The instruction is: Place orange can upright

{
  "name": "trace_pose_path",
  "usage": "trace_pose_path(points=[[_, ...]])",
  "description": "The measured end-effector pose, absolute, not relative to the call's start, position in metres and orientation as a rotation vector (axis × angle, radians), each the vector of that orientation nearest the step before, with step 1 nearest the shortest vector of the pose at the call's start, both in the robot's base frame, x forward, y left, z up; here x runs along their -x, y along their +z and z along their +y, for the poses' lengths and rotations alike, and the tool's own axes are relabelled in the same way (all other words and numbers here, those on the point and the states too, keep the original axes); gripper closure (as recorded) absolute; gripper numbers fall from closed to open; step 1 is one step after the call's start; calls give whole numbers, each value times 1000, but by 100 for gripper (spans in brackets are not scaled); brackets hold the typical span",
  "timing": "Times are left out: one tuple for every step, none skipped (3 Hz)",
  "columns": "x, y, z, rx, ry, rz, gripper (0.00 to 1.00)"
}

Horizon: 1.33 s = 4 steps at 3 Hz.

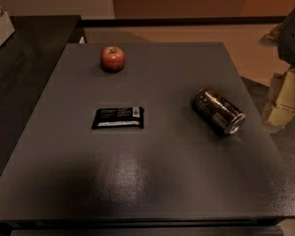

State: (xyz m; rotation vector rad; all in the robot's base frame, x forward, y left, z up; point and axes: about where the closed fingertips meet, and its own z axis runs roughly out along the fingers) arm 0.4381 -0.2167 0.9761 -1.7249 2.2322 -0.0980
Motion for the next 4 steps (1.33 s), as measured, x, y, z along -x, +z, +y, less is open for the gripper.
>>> trace_pose_path(points=[[-438, 976, -217, 1725, -98, 2232, 0], [-439, 976, -214, 1726, -89, 2240, 0], [-448, 964, -198, 1726, -96, 2320, 0], [-467, 948, -185, 1609, -141, 2457, 0]])
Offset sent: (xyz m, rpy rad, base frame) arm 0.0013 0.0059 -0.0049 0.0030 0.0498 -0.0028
